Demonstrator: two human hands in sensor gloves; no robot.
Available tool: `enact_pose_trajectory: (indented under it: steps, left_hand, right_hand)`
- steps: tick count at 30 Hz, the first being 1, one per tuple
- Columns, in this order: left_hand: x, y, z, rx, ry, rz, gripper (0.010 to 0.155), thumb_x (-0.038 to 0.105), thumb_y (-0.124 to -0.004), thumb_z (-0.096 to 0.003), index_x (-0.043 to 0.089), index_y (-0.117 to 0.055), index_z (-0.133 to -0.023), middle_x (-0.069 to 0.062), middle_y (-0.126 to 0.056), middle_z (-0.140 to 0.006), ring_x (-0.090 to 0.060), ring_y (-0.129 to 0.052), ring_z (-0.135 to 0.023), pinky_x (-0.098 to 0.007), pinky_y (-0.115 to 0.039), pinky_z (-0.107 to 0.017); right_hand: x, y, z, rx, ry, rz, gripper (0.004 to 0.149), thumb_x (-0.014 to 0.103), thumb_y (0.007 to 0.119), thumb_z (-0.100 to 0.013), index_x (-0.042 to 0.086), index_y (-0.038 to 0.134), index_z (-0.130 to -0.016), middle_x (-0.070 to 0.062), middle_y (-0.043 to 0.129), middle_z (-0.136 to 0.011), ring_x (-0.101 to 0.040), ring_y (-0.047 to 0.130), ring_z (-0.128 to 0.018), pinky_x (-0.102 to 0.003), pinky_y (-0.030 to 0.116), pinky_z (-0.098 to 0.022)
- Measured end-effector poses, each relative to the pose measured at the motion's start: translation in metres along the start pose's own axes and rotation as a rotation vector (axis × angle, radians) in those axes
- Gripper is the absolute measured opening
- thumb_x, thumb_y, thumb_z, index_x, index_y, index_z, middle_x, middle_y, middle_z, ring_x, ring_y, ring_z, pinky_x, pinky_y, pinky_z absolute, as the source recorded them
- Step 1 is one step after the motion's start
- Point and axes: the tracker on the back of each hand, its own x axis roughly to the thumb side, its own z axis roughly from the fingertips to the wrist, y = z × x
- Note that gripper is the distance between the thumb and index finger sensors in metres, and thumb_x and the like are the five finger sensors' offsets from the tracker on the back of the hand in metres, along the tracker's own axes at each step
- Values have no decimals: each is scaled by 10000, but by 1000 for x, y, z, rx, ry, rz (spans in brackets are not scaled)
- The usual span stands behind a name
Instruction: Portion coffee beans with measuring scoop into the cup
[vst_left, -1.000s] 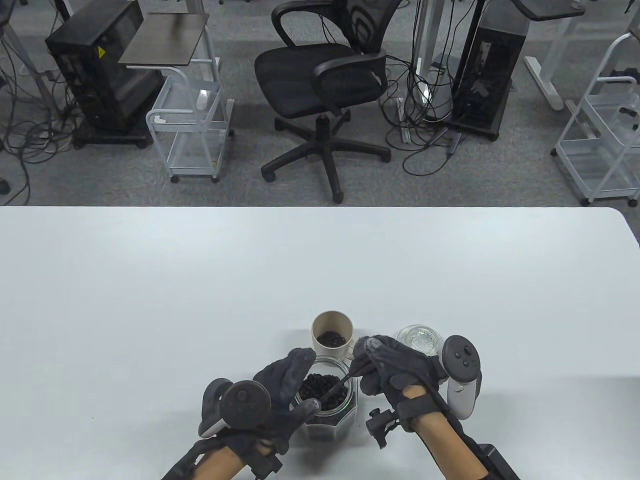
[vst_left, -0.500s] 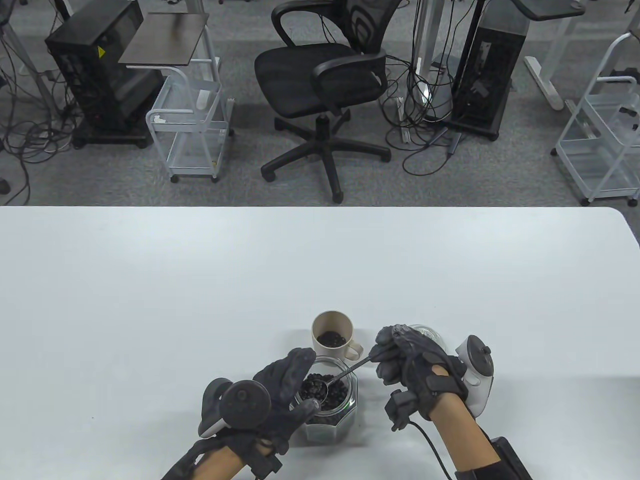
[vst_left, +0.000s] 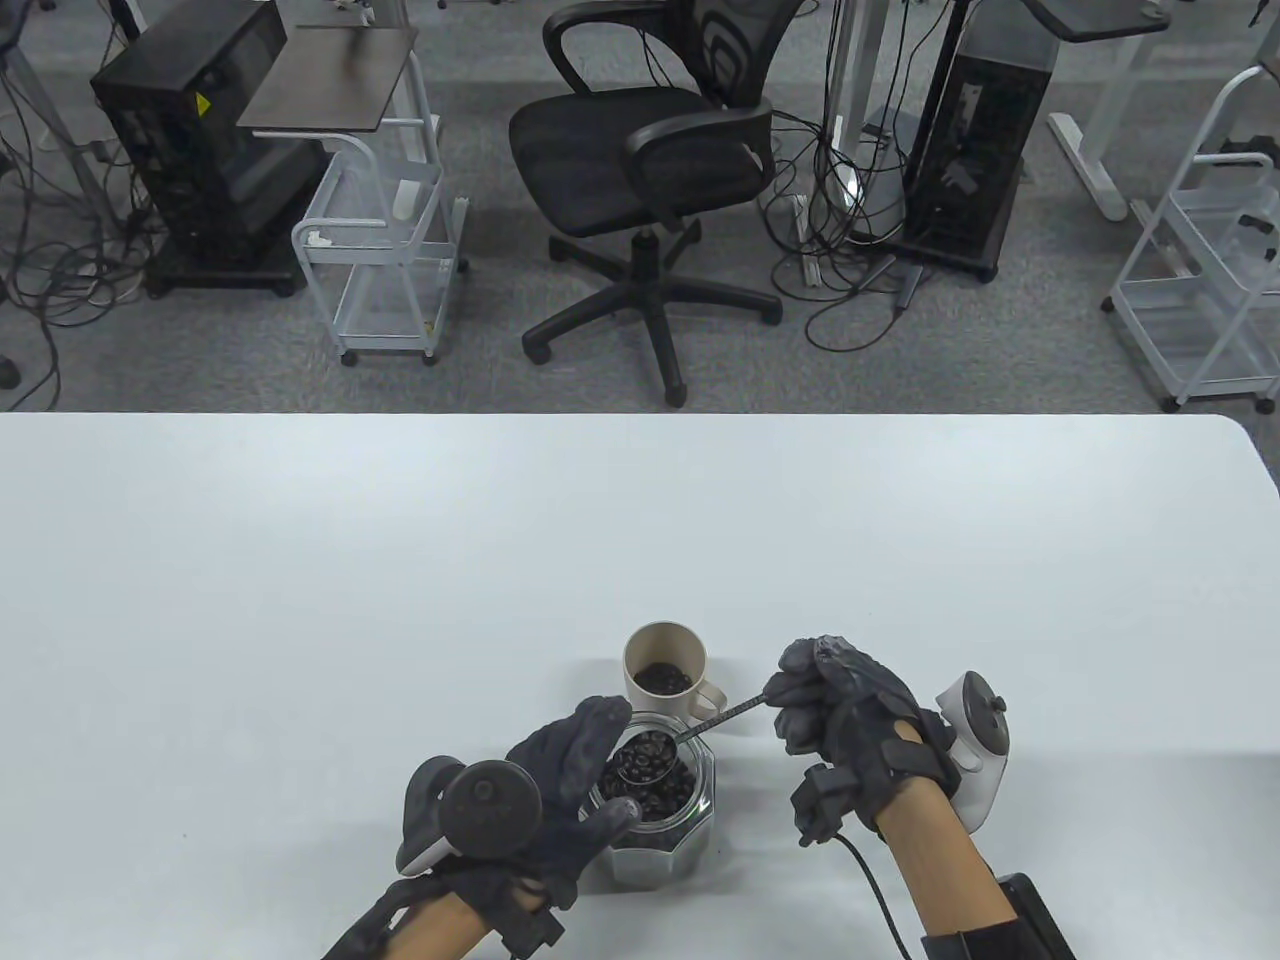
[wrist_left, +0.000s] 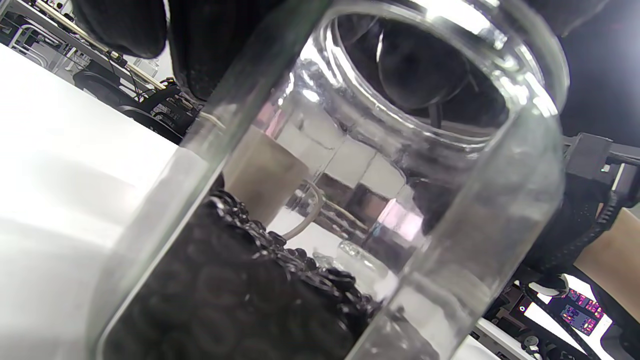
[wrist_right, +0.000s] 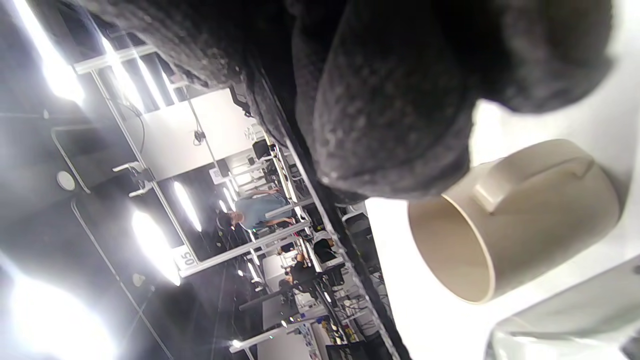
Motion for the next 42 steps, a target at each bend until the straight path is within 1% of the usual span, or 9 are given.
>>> enact_pose_trajectory:
  steps: [8,15,25,31,35,40,42]
  left_hand:
    - [0,0,0,-1,1,0,916,724,-551,-420,149,-402,-1118,-222,-552,-1149,-545,-708,-990,-710,-556,-675]
    - [0,0,0,-1,1,2,916,722,-552,-420,149,-401,-1118,-223,-552,-1148,-547,-708,-990,-712,-555,-674]
    - [0,0,0,-2,2,1,917,723,-551,-420,148,-399,-1119,-225,-549,-1149,-546,-708,-990,-712,-556,-675]
    - [0,0,0,-2,1,0,915,722,-551,-420,149,-401,-1117,-223,-551,-1148,-545,-708,-989,-711,-556,-674]
    - [0,0,0,-2,2,0,916,724,-550,-420,151,-397,-1119,-224,-550,-1149,-546,-708,-990,-712,-556,-675]
    - [0,0,0,-2,2,0,915,723,-550,-421,150,-398,-1118,-222,-550,-1149,-545,-708,-990,-711,-556,-675]
    - [0,0,0,-1,2,4,916,723,-552,-419,151,-400,-1118,-223,-551,-1148,-545,-709,-989,-711,-556,-674]
  right_hand:
    - [10,-11,5,-80,-48,-94,406,372,741,-554,75,816,-821,-208,950,-626,-299,1060,-319,-444,864,-266]
    - [11,-20,6,-158,-71,-147,415,362,734,-555,71,790,-846,-218,929,-665,-319,1060,-368,-459,864,-293]
    - [6,-23,2,-199,-95,-126,433,330,729,-549,58,749,-885,-250,882,-735,-385,1042,-467,-510,845,-360]
    - [1,-19,-2,-192,-119,-31,443,314,729,-546,53,731,-903,-266,854,-768,-418,1022,-512,-532,827,-389]
    - [1,-10,-2,-169,-173,87,448,301,733,-540,52,725,-911,-278,839,-784,-440,1006,-535,-547,814,-402]
    - [8,10,2,-95,-299,284,451,297,739,-534,63,731,-919,-280,829,-806,-457,995,-566,-561,803,-423]
    - [15,22,6,-39,-398,438,449,303,740,-534,77,738,-923,-275,828,-819,-457,993,-582,-565,800,-434]
